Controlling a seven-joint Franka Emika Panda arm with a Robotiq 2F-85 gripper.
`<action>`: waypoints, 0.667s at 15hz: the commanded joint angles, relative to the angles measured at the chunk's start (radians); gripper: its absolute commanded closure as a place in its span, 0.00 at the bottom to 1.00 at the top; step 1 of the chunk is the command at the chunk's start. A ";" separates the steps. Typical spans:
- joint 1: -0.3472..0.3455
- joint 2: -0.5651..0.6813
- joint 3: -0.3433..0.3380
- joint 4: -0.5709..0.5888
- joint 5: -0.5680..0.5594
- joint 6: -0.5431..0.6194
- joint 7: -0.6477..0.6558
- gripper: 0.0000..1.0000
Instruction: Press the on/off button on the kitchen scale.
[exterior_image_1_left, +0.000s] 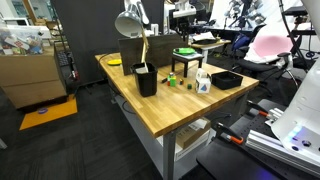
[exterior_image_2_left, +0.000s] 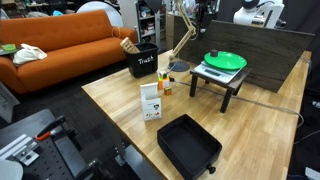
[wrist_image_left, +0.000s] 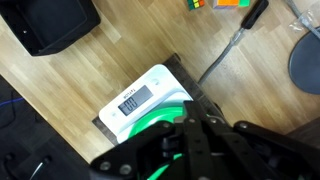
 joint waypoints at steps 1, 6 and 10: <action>0.024 -0.125 -0.001 -0.166 -0.010 0.076 -0.005 1.00; 0.027 -0.241 0.015 -0.291 0.017 0.075 0.039 1.00; 0.022 -0.226 0.016 -0.261 0.013 0.028 0.039 0.99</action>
